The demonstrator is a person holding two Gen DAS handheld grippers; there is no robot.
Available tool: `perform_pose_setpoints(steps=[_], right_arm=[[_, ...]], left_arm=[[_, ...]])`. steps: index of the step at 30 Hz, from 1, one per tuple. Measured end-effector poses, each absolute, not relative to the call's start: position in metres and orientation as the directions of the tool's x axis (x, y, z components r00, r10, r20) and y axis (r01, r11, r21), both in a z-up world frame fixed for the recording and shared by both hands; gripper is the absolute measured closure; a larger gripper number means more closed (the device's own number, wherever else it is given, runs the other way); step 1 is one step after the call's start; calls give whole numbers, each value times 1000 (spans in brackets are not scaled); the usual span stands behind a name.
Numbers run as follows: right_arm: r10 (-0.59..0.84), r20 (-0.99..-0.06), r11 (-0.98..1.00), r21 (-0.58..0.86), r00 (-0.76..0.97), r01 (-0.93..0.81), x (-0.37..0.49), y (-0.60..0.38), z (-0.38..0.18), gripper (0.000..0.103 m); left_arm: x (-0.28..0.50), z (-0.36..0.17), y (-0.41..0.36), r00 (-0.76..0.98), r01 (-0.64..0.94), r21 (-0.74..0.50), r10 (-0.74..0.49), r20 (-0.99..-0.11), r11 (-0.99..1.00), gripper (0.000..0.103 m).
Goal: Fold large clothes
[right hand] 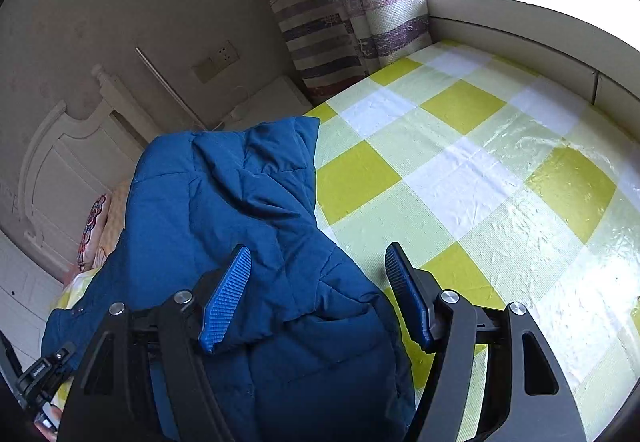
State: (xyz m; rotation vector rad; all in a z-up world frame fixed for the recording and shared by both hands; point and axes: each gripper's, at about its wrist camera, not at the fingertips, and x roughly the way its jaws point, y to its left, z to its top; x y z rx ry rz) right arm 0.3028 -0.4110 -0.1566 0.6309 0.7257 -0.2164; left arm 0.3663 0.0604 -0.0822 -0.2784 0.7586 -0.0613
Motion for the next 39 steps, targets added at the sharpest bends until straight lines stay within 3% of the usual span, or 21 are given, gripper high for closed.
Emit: perform_pose_setpoints(steps=[2, 5, 6, 7, 8, 12, 15, 18, 21, 24, 26, 28, 33, 39], right_arm=[[31, -676, 793, 465, 736, 394, 302, -410, -157, 39], [29, -677, 797, 460, 736, 392, 301, -409, -155, 39], [30, -678, 798, 459, 734, 392, 302, -409, -155, 39], [29, -679, 797, 458, 733, 393, 303, -410, -156, 39], [27, -679, 797, 458, 733, 394, 303, -411, -156, 39], [21, -677, 802, 451, 735, 392, 300, -407, -154, 39], [18, -681, 811, 438, 732, 387, 301, -403, -153, 39], [-11, -672, 833, 404, 741, 378, 300, -396, -146, 39], [-76, -621, 881, 324, 780, 344, 293, -377, -128, 39], [-98, -560, 977, 105, 823, 188, 293, -326, -106, 39], [-69, -645, 997, -62, 761, 38, 309, -286, -117, 39], [-68, -752, 990, -132, 655, -50, 326, -267, -137, 39], [13, -817, 995, -47, 576, -89, 339, -283, -128, 39], [-12, -727, 997, 40, 686, 60, 382, -319, -101, 39]], left_arm=[[350, -63, 77, 783, -115, -235, -57, -619, 965, 91], [356, -69, 92, 734, -122, -201, -48, -677, 972, 88], [365, -78, 86, 686, -69, -156, -67, -724, 985, 77], [372, -89, 79, 635, -8, -116, -85, -768, 993, 51], [373, -99, 76, 582, 63, -100, -118, -804, 993, 41], [343, -85, 82, 647, 126, -9, -89, -757, 992, 28], [323, -40, 96, 778, 31, 3, -23, -628, 1000, 3], [326, -8, 93, 834, 17, -46, -40, -550, 999, 2], [357, -20, 61, 777, 69, 0, -54, -628, 998, 2], [390, -59, 35, 705, 98, 85, -9, -709, 992, 2], [403, -86, 28, 676, 100, 120, 21, -736, 988, 3], [404, -110, 32, 642, 103, 116, 23, -767, 988, 2], [405, -135, 42, 643, 124, 93, -9, -766, 988, 2], [402, -135, 43, 636, 123, 104, 2, -772, 987, 2]])
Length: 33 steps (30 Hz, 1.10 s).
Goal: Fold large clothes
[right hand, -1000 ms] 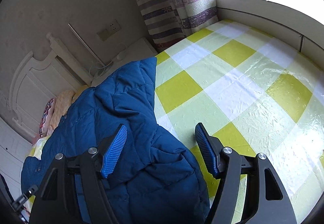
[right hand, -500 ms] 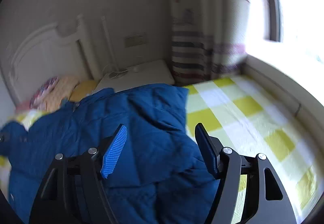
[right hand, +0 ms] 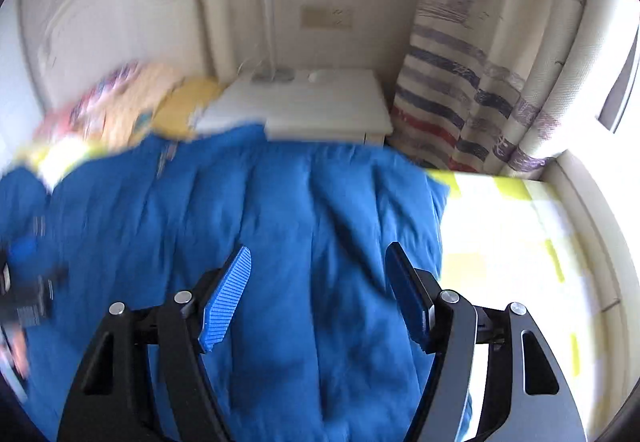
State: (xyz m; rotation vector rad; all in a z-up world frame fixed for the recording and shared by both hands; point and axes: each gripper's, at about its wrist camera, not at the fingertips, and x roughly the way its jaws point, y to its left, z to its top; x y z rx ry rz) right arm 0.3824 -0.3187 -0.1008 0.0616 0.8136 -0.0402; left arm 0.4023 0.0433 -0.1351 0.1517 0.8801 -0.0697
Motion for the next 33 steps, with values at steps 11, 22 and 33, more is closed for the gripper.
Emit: perform_pose_setpoints(steps=[11, 22, 33], right_arm=[[-113, -765, 991, -40, 635, 128, 455, -297, -105, 30], [-39, -769, 999, -22, 638, 34, 419, -271, -95, 13], [-37, -759, 995, -87, 650, -45, 332, -232, -100, 11]], left_arm=[[403, -135, 45, 631, 124, 96, -4, -776, 988, 2], [404, -135, 45, 630, 121, 92, -5, -776, 988, 2], [382, -111, 79, 735, 63, -80, -100, -670, 995, 6]])
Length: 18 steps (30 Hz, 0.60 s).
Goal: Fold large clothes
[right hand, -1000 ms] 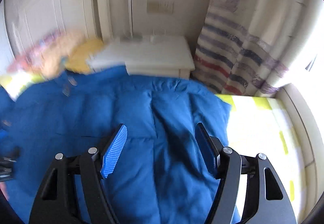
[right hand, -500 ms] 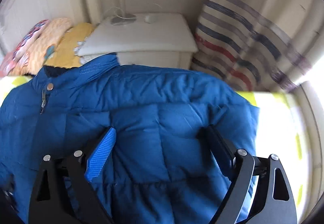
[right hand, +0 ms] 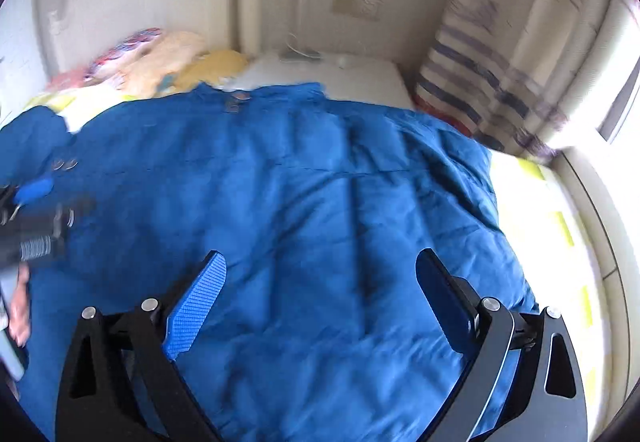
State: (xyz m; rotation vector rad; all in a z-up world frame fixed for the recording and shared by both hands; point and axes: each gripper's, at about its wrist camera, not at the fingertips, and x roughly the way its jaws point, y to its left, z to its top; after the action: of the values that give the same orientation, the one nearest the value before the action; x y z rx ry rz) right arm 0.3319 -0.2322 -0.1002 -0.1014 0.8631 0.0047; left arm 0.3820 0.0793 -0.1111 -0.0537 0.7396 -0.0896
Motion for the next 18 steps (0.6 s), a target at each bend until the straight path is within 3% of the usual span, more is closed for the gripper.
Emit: perform_pose_setpoints(steps=[3, 8, 12, 17, 18], right_arm=[[-108, -755, 967, -232, 647, -109, 321, -210, -129, 11], [-57, -768, 986, -143, 637, -84, 327, -228, -135, 7], [-64, -764, 985, -152, 642, -83, 323, -223, -134, 7], [-52, -757, 987, -136, 651, -80, 321, -225, -133, 7], [-48, -757, 988, -130, 652, -78, 319, -224, -132, 7]], left_arm=[[356, -78, 146, 819, -47, -287, -128, -559, 957, 6], [300, -76, 310, 881, -328, -650, -26, -472, 686, 6], [274, -98, 405, 855, -478, -718, 80, -513, 506, 7], [311, -106, 469, 837, -503, -720, 61, -544, 478, 9], [320, -105, 474, 835, -499, -713, 54, -547, 492, 31]])
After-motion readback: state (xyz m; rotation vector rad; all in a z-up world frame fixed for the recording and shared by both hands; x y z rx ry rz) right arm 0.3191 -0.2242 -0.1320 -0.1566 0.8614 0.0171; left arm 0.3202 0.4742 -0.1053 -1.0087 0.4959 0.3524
